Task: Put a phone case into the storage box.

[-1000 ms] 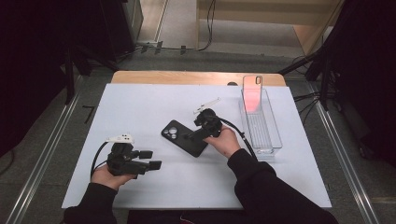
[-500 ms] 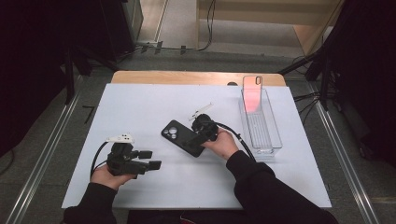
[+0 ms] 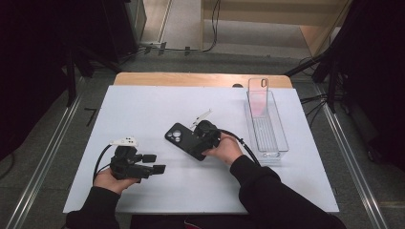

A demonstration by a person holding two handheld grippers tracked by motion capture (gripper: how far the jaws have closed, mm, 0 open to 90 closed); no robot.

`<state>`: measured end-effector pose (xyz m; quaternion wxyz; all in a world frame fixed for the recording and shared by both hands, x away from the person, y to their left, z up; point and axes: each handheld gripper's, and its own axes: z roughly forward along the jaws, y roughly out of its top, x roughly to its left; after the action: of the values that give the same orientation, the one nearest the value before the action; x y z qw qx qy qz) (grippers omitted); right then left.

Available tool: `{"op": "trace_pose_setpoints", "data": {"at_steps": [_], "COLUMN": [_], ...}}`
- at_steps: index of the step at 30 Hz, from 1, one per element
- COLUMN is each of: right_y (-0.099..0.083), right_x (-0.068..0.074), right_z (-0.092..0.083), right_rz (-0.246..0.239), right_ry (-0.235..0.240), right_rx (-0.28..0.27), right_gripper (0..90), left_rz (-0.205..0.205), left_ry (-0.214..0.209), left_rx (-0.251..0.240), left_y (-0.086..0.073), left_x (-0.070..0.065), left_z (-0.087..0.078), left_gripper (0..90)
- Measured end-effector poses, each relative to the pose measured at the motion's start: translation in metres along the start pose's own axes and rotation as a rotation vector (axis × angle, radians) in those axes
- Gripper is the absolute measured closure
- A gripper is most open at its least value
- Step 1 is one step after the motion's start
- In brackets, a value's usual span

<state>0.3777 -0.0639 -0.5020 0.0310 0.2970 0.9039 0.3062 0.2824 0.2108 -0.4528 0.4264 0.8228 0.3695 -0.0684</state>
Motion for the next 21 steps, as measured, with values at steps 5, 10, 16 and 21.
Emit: {"op": "trace_pose_setpoints", "data": {"at_steps": [5, 10, 16, 21], "right_y": [0.000, -0.001, -0.002, -0.002], "right_x": [0.004, 0.013, 0.013, 0.013], "right_z": [0.003, 0.006, 0.006, 0.005], "right_rz": [-0.011, -0.051, -0.059, -0.043], "right_ry": [-0.034, -0.098, -0.102, -0.104], "right_rx": [-0.003, 0.010, -0.001, -0.003], "right_gripper": [9.5, 8.7, 9.3, 11.9], "left_rz": [0.001, 0.001, -0.002, -0.008], "left_ry": [-0.001, -0.002, -0.001, -0.003], "left_rx": [0.005, 0.007, 0.009, 0.009], "left_y": [0.000, 0.000, 0.000, 0.001], "left_x": [0.000, 0.000, 0.000, 0.000], "left_z": [0.001, 0.001, 0.002, 0.004], "left_gripper": [29.7, 29.7, 29.7, 29.7]}}
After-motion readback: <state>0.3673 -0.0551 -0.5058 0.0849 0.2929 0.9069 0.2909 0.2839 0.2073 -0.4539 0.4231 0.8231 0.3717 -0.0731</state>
